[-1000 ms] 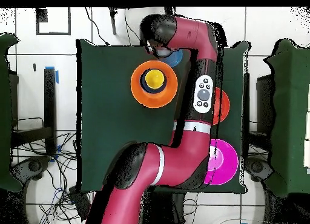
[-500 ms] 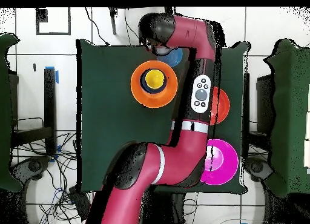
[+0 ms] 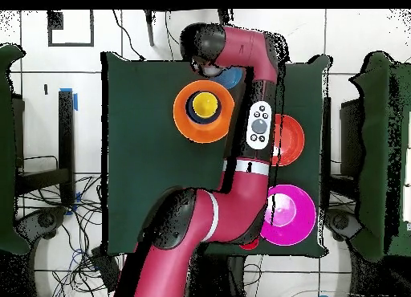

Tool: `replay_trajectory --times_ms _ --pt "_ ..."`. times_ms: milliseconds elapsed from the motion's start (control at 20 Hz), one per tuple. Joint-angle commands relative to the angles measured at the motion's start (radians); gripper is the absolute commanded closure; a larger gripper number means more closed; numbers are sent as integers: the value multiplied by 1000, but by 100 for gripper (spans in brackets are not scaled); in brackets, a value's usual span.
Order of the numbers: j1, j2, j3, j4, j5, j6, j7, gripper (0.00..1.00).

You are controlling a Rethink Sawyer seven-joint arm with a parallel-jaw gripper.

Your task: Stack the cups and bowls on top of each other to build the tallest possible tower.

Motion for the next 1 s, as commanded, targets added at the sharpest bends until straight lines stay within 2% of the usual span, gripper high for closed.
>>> replay_trajectory --times_ms 50,350,400,550,1000 --pt "-6 24 168 16 -156 84 -6 0" --pt "-20 31 232 20 -226 77 -16 0" --pt "-26 28 257 24 -255 91 -16 100" --pt "-26 26 253 26 -265 89 -7 100" --pt "-29 12 277 30 -366 108 -51 100"
